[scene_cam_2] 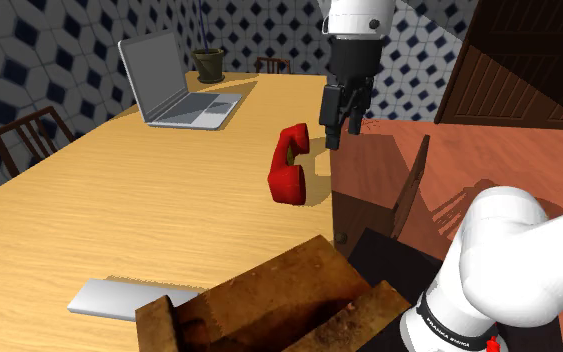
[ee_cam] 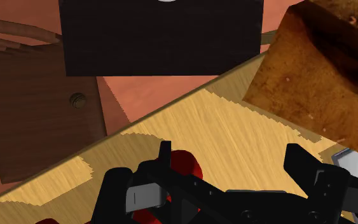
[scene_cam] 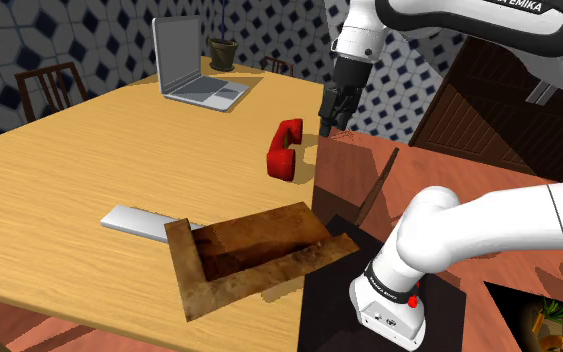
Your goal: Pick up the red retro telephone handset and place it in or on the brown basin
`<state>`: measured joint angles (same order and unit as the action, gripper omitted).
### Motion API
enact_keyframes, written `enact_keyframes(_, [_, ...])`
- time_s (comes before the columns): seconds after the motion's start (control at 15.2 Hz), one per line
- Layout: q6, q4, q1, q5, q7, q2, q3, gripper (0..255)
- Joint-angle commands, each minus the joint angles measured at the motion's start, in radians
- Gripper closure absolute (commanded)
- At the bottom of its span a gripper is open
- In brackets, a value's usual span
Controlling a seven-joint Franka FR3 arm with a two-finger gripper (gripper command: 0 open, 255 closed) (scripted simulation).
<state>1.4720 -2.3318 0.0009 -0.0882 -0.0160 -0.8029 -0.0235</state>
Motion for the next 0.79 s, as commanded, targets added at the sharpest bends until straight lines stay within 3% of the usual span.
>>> enact_keyframes(0.0, [0.0,0.0,0.0,0.0,0.0,0.0,0.0,0])
enact_keyframes(0.73, [0.258,0.106,-0.131,0.076,-0.362,0.383,0.12,0])
